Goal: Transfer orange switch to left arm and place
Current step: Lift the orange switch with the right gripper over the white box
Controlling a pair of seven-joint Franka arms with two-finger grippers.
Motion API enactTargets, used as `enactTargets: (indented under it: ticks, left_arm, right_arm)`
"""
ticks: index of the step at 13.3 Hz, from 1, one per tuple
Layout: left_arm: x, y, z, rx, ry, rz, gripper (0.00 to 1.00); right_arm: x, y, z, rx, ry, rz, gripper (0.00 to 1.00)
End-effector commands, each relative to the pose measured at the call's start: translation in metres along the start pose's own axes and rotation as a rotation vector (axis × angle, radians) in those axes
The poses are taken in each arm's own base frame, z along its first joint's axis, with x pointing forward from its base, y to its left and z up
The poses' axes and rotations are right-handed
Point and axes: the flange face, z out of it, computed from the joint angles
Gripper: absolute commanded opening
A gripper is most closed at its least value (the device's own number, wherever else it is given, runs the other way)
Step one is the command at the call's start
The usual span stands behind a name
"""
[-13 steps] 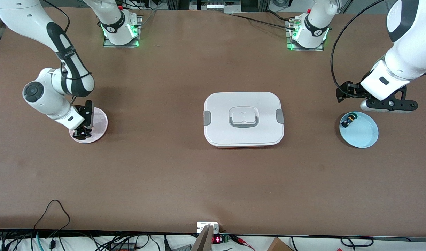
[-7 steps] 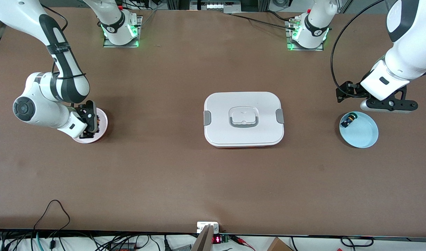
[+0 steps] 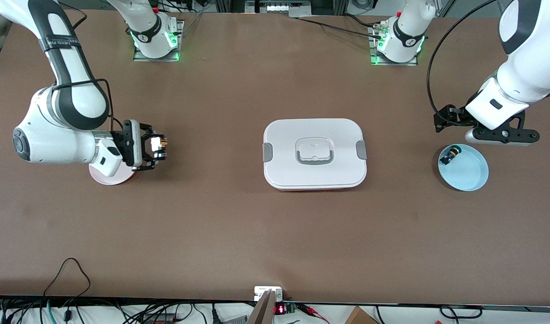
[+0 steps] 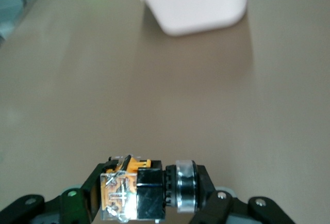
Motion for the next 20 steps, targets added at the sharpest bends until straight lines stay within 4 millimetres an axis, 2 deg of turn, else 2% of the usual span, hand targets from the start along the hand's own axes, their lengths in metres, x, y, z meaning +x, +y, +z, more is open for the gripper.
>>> enactTargets:
  ticks: [1,4,6,7,9,11,12,13,14,15,16,17,20]
  left_arm:
    - [0.0,-0.001,-0.006,0.003,-0.004,0.001,1.0]
    - [0.0,-0.001,-0.005,0.004,-0.006,0.001,1.0]
    - [0.003,0.0,-0.003,0.003,-0.01,0.01,1.0]
    - [0.007,0.002,-0.009,0.0,0.0,0.015,1.0]
    - [0.009,0.022,-0.022,-0.003,0.018,0.048,1.0]
    - [-0.002,0.04,-0.022,0.003,-0.051,0.08,1.0]
    - [-0.008,0.044,-0.021,0.006,-0.092,0.089,1.0]
    - [-0.01,0.049,-0.028,0.009,-0.096,0.096,1.0]
    - [-0.017,0.068,-0.033,0.012,-0.121,0.131,1.0]
    - [-0.027,0.086,-0.035,0.017,-0.166,0.171,1.0]
    - [-0.034,0.102,-0.045,-0.025,-0.185,0.195,1.0]
    - [-0.038,0.11,-0.059,-0.113,-0.186,0.199,1.0]
    - [-0.038,0.106,-0.091,-0.405,-0.19,0.175,1.0]
  right_arm:
    - [0.051,-0.008,0.012,0.032,0.197,0.011,0.0]
    - [0.107,-0.015,0.029,0.035,0.385,0.003,0.0]
    - [0.159,-0.023,0.045,0.01,0.538,0.024,0.0]
    - [0.182,-0.029,0.053,0.002,0.598,0.04,0.0]
    - [0.229,-0.045,0.076,-0.021,0.697,0.101,0.0]
    - [0.265,-0.062,0.092,-0.042,0.802,0.166,0.0]
    - [0.286,-0.07,0.092,-0.056,0.84,0.167,0.0]
    - [0.303,-0.076,0.098,-0.054,0.862,0.177,0.0]
    - [0.323,-0.086,0.102,-0.051,0.9,0.192,0.0]
    - [0.338,-0.095,0.108,-0.05,0.922,0.204,0.0]
    - [0.346,-0.101,0.111,-0.061,0.923,0.19,0.0]
    - [0.355,-0.105,0.114,-0.085,0.92,0.174,0.0]
    - [0.375,-0.114,0.128,-0.15,0.902,0.167,0.0]
